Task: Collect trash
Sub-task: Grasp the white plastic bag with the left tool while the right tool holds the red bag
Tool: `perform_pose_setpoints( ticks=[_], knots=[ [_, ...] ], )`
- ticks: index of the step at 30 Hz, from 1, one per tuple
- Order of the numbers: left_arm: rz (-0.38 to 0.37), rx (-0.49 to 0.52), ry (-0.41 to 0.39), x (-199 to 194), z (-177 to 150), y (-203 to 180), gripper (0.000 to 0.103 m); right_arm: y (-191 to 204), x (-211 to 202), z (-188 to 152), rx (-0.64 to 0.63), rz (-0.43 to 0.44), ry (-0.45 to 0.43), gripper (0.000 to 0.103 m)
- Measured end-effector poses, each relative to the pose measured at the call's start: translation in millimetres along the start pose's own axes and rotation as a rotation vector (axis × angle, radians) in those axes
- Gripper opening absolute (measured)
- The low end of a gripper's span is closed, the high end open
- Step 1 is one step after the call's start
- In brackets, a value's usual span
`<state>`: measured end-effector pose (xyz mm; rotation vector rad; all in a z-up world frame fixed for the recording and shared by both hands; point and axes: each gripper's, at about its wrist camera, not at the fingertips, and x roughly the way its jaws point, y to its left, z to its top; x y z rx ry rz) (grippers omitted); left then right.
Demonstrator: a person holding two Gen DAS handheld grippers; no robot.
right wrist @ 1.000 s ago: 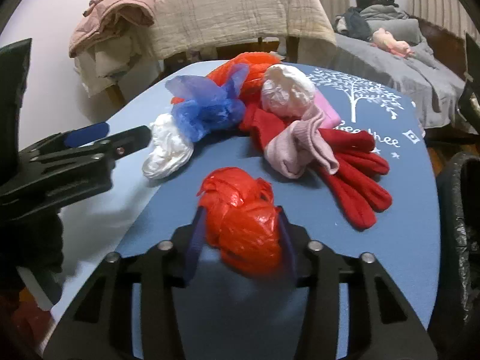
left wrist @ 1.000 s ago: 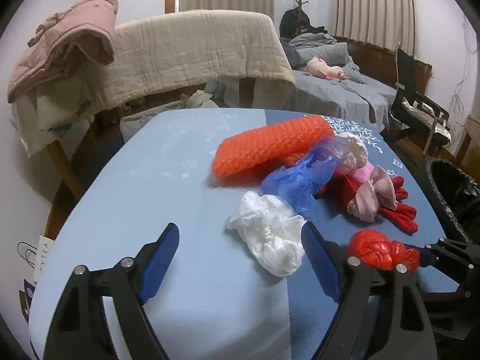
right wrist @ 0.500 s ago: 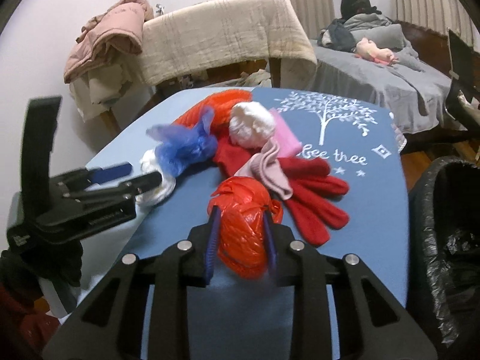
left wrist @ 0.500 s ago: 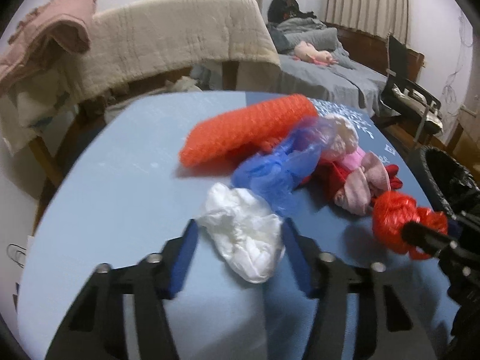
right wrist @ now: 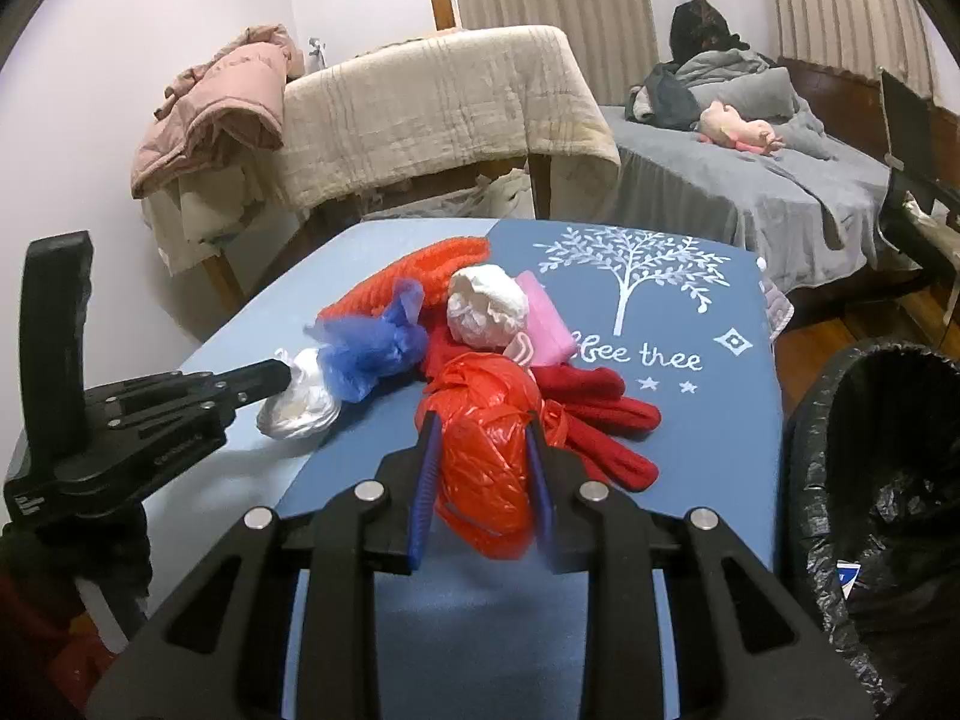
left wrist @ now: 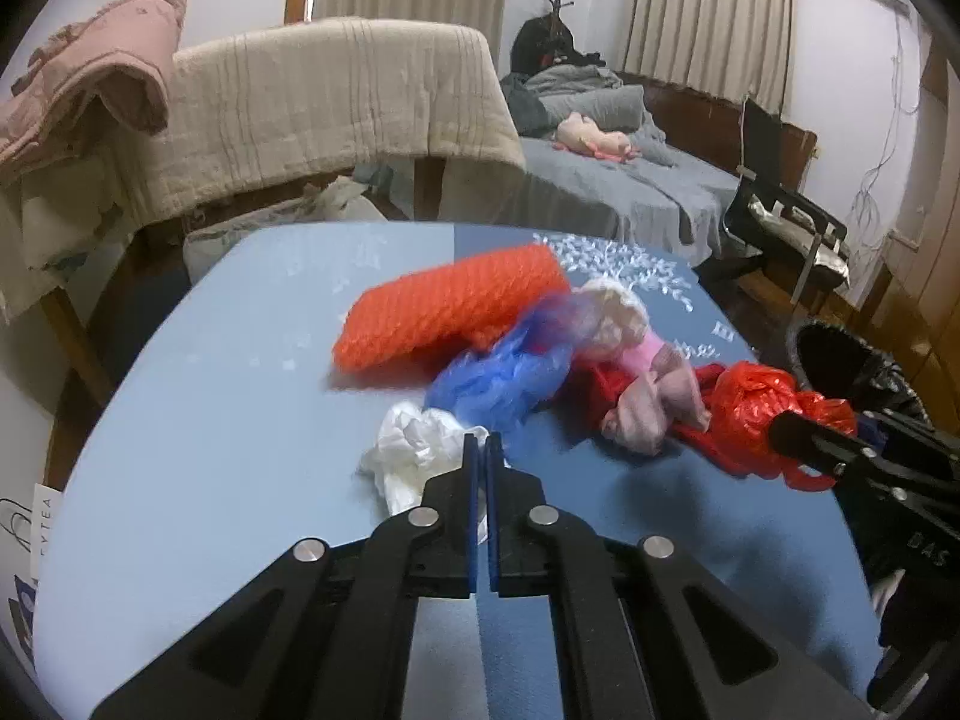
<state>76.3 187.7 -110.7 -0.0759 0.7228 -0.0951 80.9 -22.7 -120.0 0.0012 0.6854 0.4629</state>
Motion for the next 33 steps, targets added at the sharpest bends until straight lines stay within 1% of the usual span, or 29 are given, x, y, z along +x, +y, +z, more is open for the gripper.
perform_pose_setpoints(
  ticks=[6,8,10,12,13,14,15,16,18,21,24,26,27,28,29,31,33],
  knots=[
    [-0.014,0.008,-0.039,-18,7,-11,0.002,-8,-11,4,0.014,-0.016,-0.018,0.026],
    [-0.007,0.026,-0.025,-17,2,-17,0.002,-11,-12,3,0.014,-0.023,-0.014,0.026],
    [0.007,0.036,0.019,-8,-6,-18,0.002,-13,-10,-1,0.018,-0.027,-0.001,0.026],
    [0.009,0.019,0.069,2,-13,-15,0.003,-14,-7,-4,0.022,-0.029,0.012,0.026],
    [0.021,0.018,0.075,3,-15,-15,0.006,-15,-6,-6,0.025,-0.029,0.02,0.026],
    [0.037,0.02,0.074,4,-17,-15,0.006,-15,-4,-7,0.027,-0.029,0.026,0.026],
    [0.046,0.023,0.072,4,-18,-15,0.015,-16,-3,-8,0.029,-0.029,0.03,0.026],
    [0.055,0.025,0.072,4,-18,-16,0.03,-16,-2,-9,0.029,-0.028,0.031,0.026],
    [0.067,0.025,0.07,5,-20,-16,0.039,-15,0,-10,0.028,-0.028,0.033,0.026],
    [0.084,0.008,0.083,11,-21,-13,0.056,-15,3,-11,0.028,-0.027,0.041,0.026],
    [0.069,-0.012,0.104,21,-22,-11,0.056,-15,5,-13,0.029,-0.028,0.048,0.026],
    [0.043,-0.029,0.127,29,-23,-12,0.056,-15,5,-13,0.028,-0.029,0.047,0.026],
    [0.033,-0.034,0.13,30,-23,-13,0.049,-15,5,-13,0.027,-0.029,0.047,0.026],
    [0.021,-0.038,0.131,32,-23,-14,0.037,-16,4,-12,0.025,-0.032,0.043,0.026],
    [0.021,-0.036,0.128,32,-23,-15,0.033,-16,4,-12,0.025,-0.034,0.041,0.026],
    [0.017,-0.039,0.108,28,-21,-15,0.021,-18,2,-10,0.027,-0.036,0.035,0.026],
    [0.02,-0.04,0.085,23,-20,-15,0.014,-19,0,-8,0.031,-0.037,0.025,0.026]
  ],
)
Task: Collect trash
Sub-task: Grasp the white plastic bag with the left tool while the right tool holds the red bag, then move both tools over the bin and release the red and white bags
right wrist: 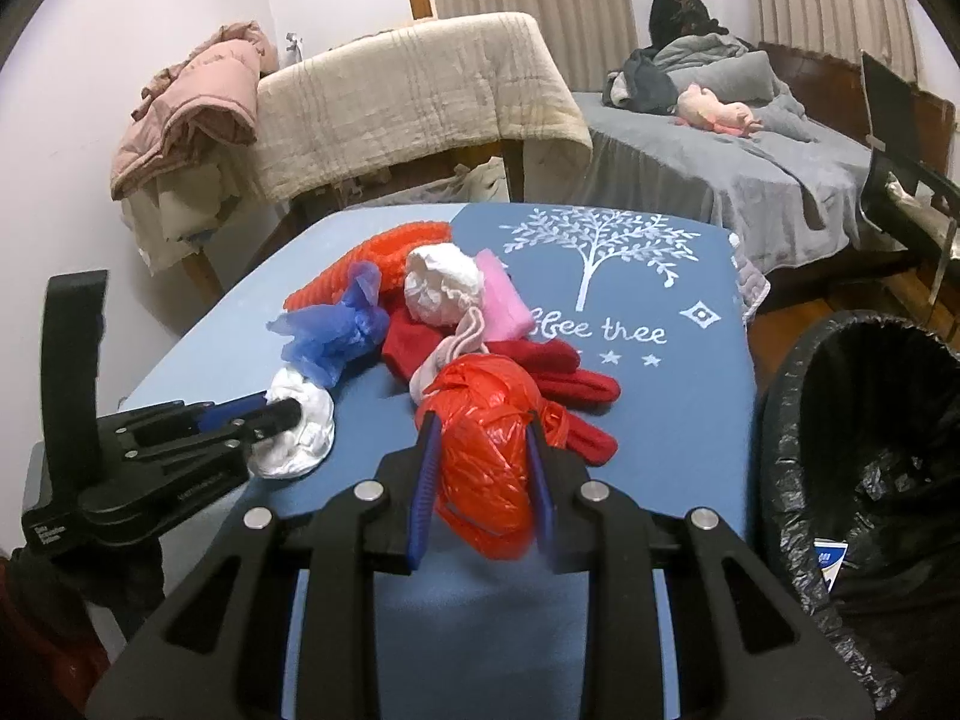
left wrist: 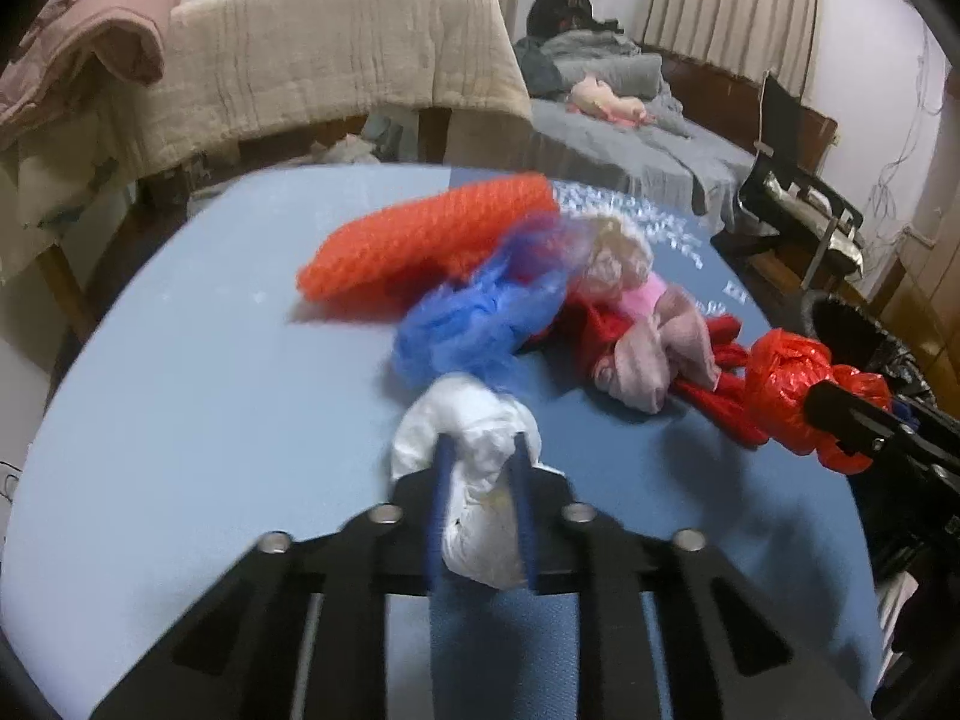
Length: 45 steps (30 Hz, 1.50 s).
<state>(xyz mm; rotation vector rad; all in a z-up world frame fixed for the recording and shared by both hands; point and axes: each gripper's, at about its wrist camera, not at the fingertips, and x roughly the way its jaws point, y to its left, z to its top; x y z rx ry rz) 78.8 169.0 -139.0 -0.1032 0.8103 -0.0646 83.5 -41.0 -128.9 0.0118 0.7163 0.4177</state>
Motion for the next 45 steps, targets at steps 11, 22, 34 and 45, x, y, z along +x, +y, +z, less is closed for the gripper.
perform_pose_setpoints(
  ticks=[11,22,34,45],
  knots=[
    [-0.06,0.046,-0.123,-47,17,-31,0.01,-9,-29,12,0.01,-0.011,-0.068,0.026],
    [-0.173,0.153,-0.197,-63,41,-93,0.01,-58,-71,17,0.074,-0.123,-0.143,0.026],
    [-0.343,0.278,-0.206,-42,56,-187,0.01,-130,-106,0,0.178,-0.285,-0.175,0.026],
    [-0.46,0.345,-0.191,-19,62,-261,0.01,-194,-134,-22,0.265,-0.431,-0.19,0.026]
  ],
)
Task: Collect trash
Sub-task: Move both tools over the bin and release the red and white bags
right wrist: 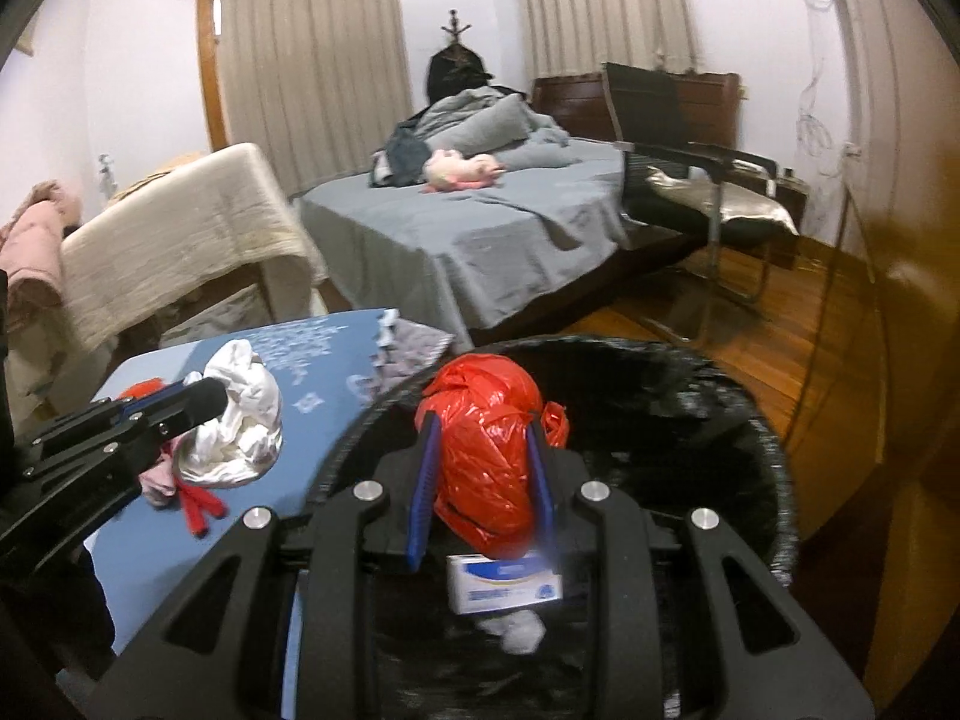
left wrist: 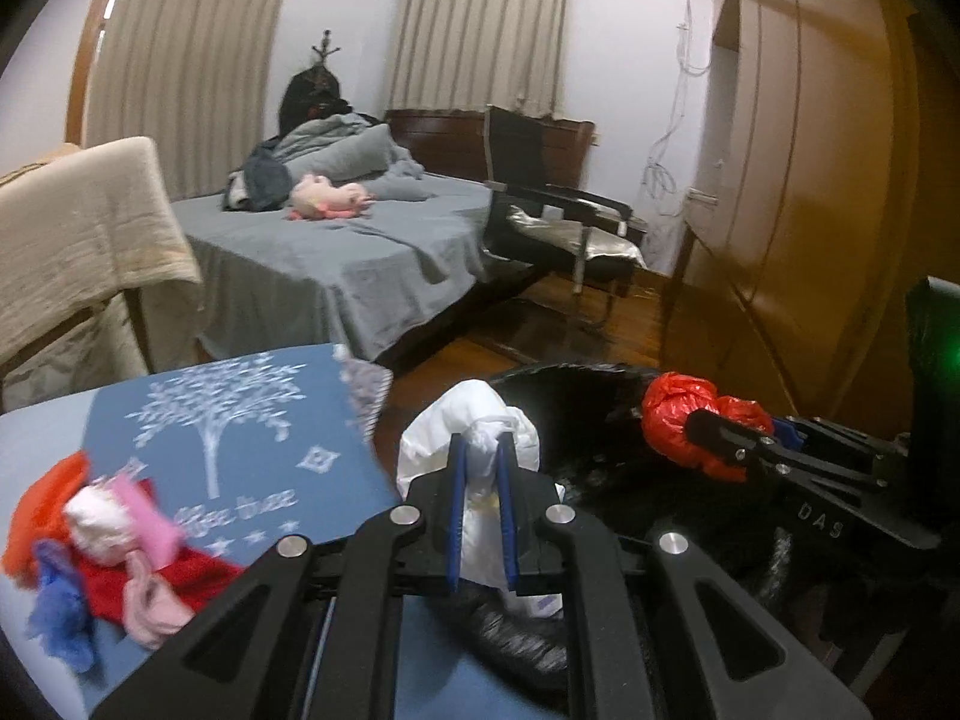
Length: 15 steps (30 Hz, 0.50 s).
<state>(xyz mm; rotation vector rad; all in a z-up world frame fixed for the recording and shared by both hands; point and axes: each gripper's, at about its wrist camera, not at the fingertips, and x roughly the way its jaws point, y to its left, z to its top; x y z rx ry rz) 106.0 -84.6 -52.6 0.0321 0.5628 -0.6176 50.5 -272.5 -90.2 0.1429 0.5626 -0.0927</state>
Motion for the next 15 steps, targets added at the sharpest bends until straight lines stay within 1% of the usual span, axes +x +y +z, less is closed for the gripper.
perform_pose_setpoints(
  ticks=[6,8,9,11,12,13,14,15],
  knots=[
    [-0.062,0.019,0.006,22,4,-24,0.01,-31,-1,-2,0.027,-0.063,-0.006,0.027],
    [-0.1,0.027,0.015,32,6,-31,0.011,-39,-1,-2,0.03,-0.083,-0.007,0.031],
    [-0.112,0.031,0.016,34,6,-33,0.016,-42,-1,-3,0.032,-0.095,-0.01,0.033],
    [-0.142,0.03,0.02,39,6,-36,0.028,-49,-3,-5,0.037,-0.118,-0.011,0.048],
    [-0.147,0.025,0.023,40,6,-36,0.043,-51,-4,-6,0.038,-0.127,-0.013,0.052],
    [-0.148,0.015,0.018,40,6,-36,0.052,-53,-5,-6,0.039,-0.139,-0.016,0.061],
    [-0.147,0.006,0.012,39,7,-35,0.053,-55,-7,-7,0.038,-0.149,-0.021,0.069],
    [-0.146,0.0,0.009,38,7,-33,0.055,-56,-8,-7,0.037,-0.157,-0.027,0.073]
  ],
)
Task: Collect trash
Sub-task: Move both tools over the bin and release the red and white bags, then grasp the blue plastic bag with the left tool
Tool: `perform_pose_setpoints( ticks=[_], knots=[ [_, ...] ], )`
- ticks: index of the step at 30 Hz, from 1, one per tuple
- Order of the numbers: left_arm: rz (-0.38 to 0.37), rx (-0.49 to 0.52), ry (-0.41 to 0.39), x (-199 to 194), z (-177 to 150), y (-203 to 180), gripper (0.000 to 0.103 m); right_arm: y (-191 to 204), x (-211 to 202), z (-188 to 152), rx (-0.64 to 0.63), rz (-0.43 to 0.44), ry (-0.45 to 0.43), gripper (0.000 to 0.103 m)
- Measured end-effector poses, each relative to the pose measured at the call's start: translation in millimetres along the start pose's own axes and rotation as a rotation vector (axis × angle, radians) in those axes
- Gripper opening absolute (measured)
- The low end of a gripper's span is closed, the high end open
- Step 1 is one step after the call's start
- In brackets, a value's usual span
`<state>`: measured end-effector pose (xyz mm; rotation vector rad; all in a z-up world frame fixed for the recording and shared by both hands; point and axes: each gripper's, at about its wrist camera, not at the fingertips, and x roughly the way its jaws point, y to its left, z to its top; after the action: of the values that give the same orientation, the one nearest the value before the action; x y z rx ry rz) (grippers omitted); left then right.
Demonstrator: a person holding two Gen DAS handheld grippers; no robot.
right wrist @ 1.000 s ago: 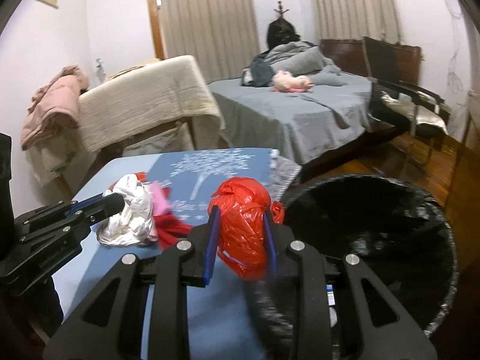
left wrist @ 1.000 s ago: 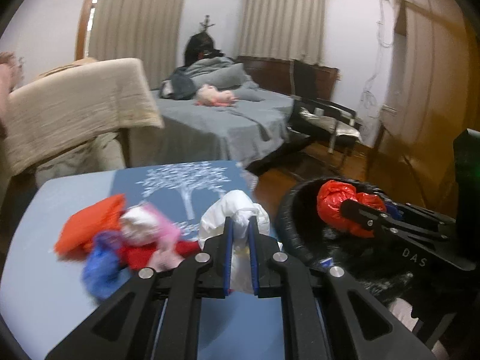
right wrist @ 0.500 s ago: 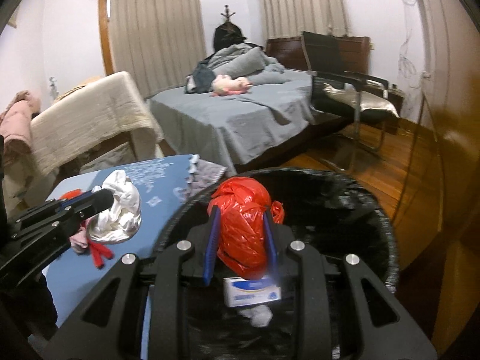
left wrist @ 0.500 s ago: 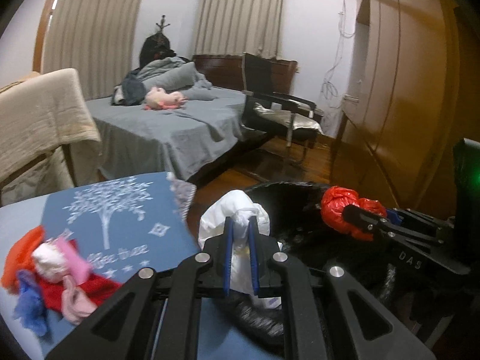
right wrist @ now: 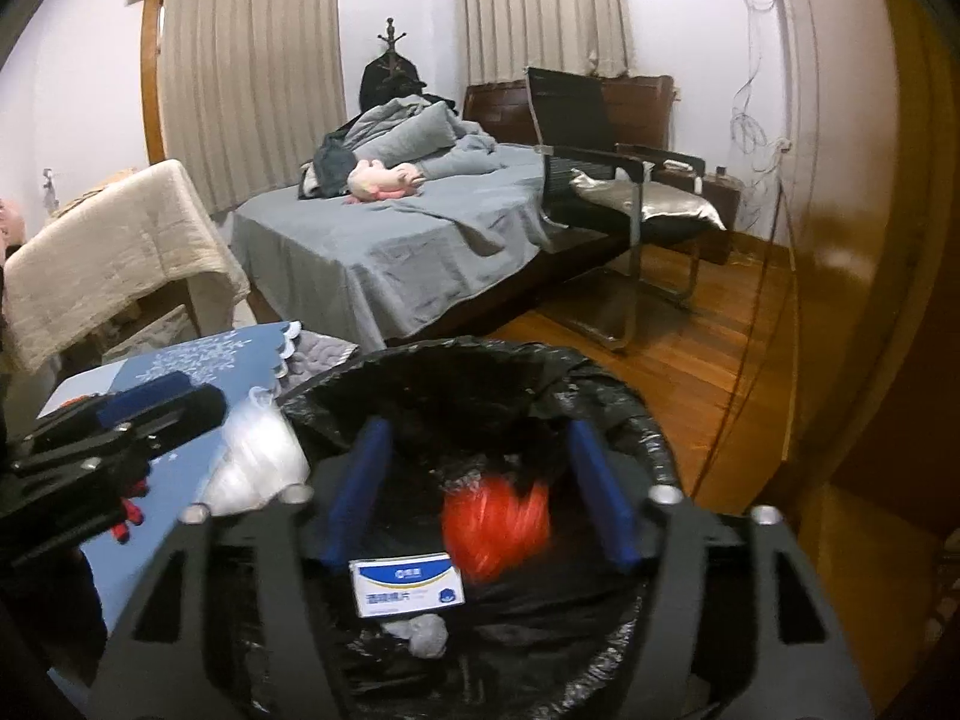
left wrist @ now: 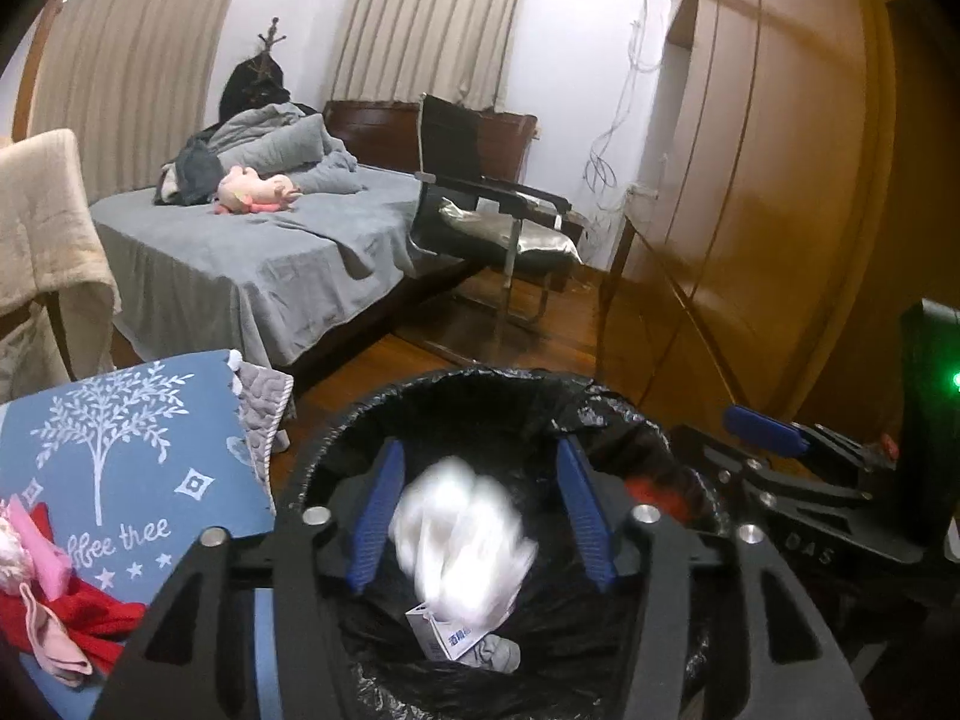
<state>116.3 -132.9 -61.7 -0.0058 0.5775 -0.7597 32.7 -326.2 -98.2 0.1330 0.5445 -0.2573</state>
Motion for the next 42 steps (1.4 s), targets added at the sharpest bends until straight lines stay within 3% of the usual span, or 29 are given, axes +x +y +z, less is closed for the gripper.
perform_pose_setpoints(
  ticks=[2,5,10,29,36,42],
  knots=[
    [0.021,0.0,-0.01,-6,0,3,0.059,0,-3,-1,-0.005,-0.023,-0.017,0.089],
    [0.068,0.002,-0.027,-17,0,11,0.071,5,-7,0,-0.014,-0.028,-0.038,0.097],
    [0.168,0.005,-0.074,-49,-1,30,0.086,22,-12,3,-0.039,-0.006,-0.052,0.098],
    [0.568,-0.116,-0.057,-152,-54,150,0.088,173,-1,-7,-0.161,0.286,0.008,0.098],
    [0.654,-0.178,-0.029,-170,-81,191,0.088,216,6,-15,-0.209,0.341,0.029,0.098],
    [0.677,-0.217,0.017,-167,-101,215,0.087,243,14,-25,-0.249,0.372,0.049,0.098]
  ],
)
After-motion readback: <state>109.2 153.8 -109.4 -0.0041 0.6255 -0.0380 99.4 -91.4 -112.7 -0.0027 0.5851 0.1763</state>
